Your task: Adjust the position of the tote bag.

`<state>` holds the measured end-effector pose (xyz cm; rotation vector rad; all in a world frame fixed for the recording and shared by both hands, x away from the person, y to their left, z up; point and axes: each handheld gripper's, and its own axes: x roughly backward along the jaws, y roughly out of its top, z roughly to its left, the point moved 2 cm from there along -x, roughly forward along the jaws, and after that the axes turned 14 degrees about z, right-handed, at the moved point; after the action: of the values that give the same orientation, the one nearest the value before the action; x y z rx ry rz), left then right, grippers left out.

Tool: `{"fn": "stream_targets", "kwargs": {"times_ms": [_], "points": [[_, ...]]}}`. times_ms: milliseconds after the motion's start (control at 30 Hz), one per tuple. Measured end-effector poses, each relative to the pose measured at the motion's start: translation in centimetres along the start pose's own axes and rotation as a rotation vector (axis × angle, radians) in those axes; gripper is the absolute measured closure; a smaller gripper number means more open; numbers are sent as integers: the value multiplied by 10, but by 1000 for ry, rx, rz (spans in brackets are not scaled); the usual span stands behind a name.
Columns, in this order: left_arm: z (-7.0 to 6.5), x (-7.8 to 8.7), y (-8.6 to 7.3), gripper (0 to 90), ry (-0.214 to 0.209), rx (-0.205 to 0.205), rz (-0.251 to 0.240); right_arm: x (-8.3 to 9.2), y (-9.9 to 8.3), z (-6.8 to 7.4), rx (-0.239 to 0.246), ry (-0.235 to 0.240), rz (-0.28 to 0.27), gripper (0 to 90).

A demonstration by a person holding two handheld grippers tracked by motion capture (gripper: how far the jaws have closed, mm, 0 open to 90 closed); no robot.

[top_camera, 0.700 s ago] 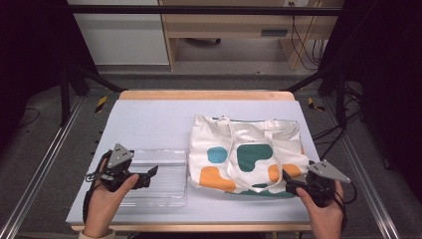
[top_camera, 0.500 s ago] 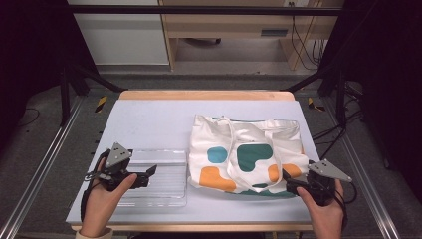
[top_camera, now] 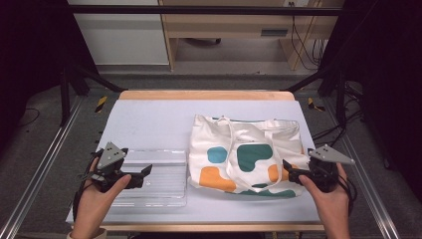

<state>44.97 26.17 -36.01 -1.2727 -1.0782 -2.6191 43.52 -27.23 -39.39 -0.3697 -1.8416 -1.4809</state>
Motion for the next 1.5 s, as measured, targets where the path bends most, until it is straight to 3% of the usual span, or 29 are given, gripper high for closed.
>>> {"fn": "stream_targets", "kwargs": {"times_ms": [100,400,533,700,933,1067,1200,1367,1400,1500], "points": [[1,1,-2,59,-2,7,-1,-6,13,-12,21,1,21,103],[-3,-2,-1,61,-6,6,11,-31,28,-35,45,28,83,97],[-5,-4,1,62,-13,-3,10,-46,37,-47,39,73,115,75],[-5,-4,2,63,-14,-18,12,-61,48,-51,46,107,124,75],[-12,-3,8,63,-10,4,10,-82,54,-54,62,134,165,50],[-15,-6,13,63,-15,-24,18,-87,55,-53,78,121,180,59],[-18,-7,21,63,-29,-26,8,-83,54,-49,106,110,162,134],[-25,-11,34,62,-51,-28,-2,-76,50,-40,132,97,135,399],[-25,-12,37,62,-51,-38,-2,-76,50,-40,132,97,135,399],[-27,-15,45,63,-63,-56,-10,-69,49,-35,119,123,106,585]]}}
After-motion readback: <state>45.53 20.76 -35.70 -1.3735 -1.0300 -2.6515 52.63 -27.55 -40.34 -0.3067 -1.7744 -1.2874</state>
